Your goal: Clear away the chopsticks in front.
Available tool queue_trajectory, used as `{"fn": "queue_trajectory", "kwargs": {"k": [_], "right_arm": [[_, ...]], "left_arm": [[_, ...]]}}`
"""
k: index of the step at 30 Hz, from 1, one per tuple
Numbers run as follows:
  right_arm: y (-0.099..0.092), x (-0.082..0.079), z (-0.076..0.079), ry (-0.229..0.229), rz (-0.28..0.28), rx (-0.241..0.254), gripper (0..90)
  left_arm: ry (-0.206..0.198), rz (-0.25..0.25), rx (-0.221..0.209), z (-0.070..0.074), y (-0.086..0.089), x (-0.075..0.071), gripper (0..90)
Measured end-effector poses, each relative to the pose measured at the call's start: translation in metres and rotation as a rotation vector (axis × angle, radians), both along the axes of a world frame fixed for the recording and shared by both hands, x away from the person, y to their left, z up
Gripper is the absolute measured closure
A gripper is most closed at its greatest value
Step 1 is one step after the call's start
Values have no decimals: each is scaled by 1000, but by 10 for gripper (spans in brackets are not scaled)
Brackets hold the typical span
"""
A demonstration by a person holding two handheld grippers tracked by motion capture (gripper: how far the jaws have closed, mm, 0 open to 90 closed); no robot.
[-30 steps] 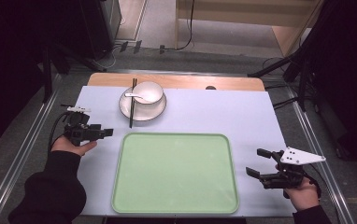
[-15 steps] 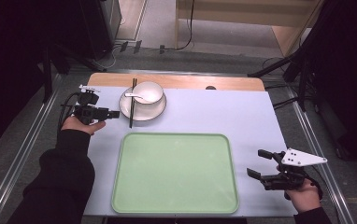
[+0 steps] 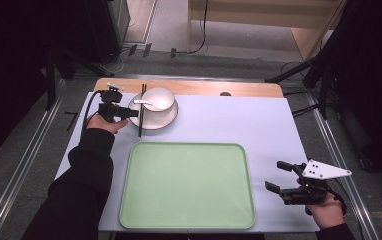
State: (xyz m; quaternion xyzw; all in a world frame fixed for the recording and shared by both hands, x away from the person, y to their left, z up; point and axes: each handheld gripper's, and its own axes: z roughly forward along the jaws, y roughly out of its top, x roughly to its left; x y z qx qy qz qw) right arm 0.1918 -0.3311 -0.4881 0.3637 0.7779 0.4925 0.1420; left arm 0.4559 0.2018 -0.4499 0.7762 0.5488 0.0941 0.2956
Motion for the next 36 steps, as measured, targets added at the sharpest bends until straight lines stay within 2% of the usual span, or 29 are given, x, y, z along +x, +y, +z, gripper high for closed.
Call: {"fn": "queue_trajectory", "kwargs": {"k": [3,6,15,22,26,31,33,36], "right_arm": [[0,-1,0,-1,-1,2,164],[0,-1,1,-4,3,3,164],[0,-3,2,-2,9,0,164],[-1,-3,2,-4,5,3,164],[-2,-3,2,-6,5,6,164],[-2,-3,2,1,1,5,164],[-2,-3,2,2,1,6,164],[-2,-4,1,3,2,7,164]], "left_arm": [[-2,19,17,-5,-4,4,513],[11,35,15,-9,-5,8,520],[39,18,26,-15,-10,10,557],[69,24,27,-23,-13,14,593],[75,24,31,-26,-15,15,654],[93,69,2,-32,-17,18,774],[115,106,-12,-34,-17,20,791],[110,141,-22,-35,-19,20,815]]}}
